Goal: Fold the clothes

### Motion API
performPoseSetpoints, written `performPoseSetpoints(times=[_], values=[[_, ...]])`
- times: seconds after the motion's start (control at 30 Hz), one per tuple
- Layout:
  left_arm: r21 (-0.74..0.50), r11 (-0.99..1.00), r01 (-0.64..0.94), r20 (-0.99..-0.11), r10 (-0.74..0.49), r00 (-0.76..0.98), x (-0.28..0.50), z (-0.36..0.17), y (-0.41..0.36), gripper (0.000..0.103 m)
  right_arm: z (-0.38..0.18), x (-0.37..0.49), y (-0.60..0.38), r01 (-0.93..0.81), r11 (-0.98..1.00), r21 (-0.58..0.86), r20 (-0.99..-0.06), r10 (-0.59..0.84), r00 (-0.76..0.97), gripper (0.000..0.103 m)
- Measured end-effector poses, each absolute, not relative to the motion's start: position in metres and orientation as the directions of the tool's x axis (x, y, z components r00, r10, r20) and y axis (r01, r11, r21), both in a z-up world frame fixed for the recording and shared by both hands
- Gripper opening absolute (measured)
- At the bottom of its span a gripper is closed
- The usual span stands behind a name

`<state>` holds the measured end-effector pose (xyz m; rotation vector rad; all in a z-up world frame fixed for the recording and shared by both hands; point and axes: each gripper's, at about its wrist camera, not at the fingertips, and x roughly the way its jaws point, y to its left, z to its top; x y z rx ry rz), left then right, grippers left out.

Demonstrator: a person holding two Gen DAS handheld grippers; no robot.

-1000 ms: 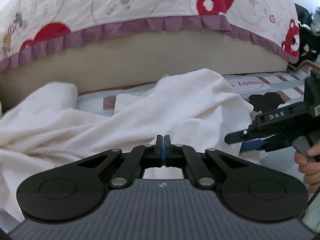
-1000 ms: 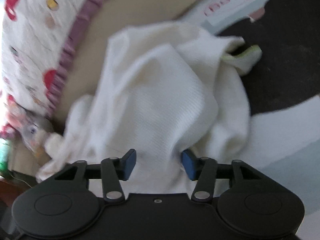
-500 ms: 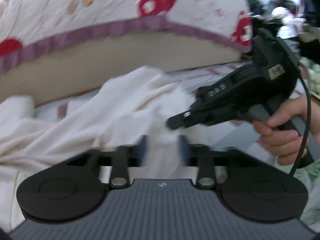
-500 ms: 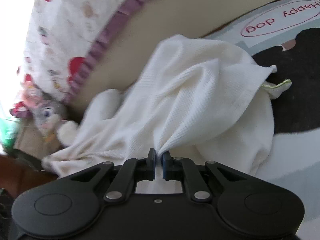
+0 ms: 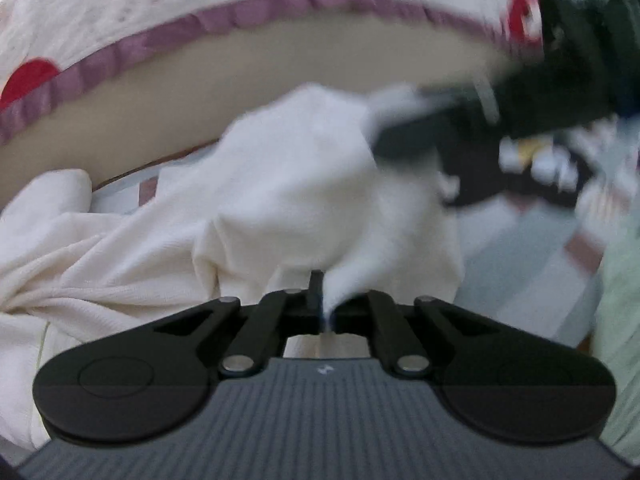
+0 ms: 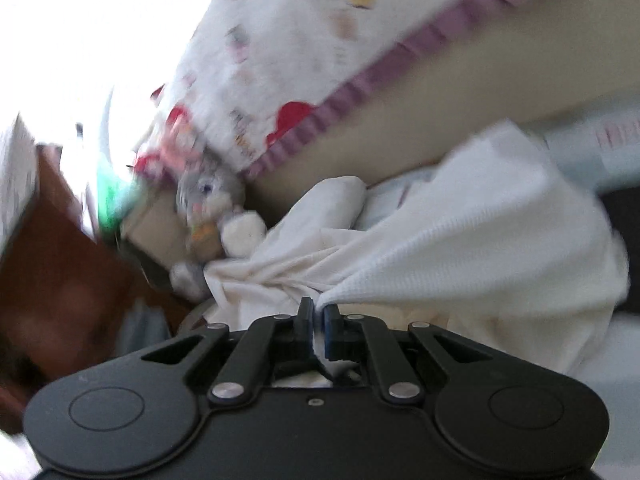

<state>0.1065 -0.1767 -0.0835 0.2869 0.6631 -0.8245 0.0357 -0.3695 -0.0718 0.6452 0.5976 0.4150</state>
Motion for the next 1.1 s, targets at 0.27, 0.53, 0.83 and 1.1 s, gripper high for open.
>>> performPoseSetpoints(times=[0.27,0.53,0.83,1.1], values=[[0.057,0.703,0.709,-0.547,-0.572,0.611,0.104,-0.059,-0.161,0.003,-0.053,0.027,-0.357,-0.296,0.680,0.671,-0.309,0.619,0.722,0.007],[-0.080,0.973,0.216,-0.168,-0.227,0.959,0.115,0.043,-0.013,0.004,-0.071,0.009,-0.419,0.024,0.911,0.412,-0.558,0.231,0.797,0.033],[-0.338,0.919,-0.204,-0.288,0.105,0.952,0.130,0.018,0.057,0.004,-0.117,0.004,-0.458,0.334,0.846,0.415,-0.677,0.041,0.735,0.052],[-0.397,0.865,-0.307,-0.332,0.177,0.927,0.133,0.013,0.098,0.004,-0.119,0.027,-0.401,0.114,0.959,0.260,-0.697,0.105,0.709,0.055]])
